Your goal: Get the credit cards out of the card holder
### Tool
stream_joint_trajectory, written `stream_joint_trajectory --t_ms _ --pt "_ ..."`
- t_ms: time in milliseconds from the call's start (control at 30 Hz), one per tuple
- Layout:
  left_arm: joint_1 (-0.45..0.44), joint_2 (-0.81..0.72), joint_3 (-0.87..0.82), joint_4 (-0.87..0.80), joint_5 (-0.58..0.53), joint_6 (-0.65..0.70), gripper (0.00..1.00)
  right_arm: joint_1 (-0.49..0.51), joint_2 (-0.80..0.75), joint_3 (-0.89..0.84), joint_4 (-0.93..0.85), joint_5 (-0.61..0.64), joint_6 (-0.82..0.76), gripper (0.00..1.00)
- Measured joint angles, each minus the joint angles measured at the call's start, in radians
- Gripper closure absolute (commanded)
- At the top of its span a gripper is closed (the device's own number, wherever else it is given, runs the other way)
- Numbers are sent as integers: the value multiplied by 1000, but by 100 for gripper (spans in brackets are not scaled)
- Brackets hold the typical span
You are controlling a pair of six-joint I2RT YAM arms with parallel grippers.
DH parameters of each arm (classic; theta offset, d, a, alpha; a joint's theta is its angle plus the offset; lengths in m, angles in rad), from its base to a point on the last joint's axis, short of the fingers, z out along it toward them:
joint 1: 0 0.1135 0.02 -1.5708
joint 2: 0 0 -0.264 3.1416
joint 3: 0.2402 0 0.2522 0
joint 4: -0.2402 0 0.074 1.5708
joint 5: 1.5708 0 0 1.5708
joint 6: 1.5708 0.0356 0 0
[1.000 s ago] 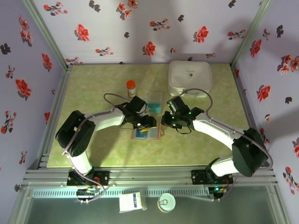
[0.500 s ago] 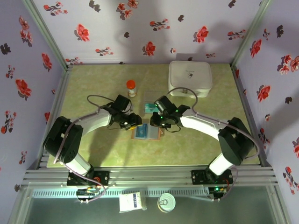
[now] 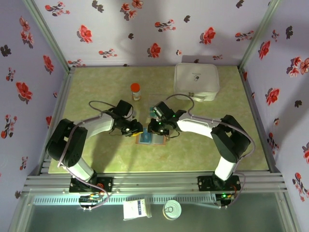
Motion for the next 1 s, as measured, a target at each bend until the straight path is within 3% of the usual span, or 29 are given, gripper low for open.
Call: stream_joint_trajectory --t_ms 1000 --pt "0 31 -24 10 10 0 84 3 85 0 64 -32 9 76"
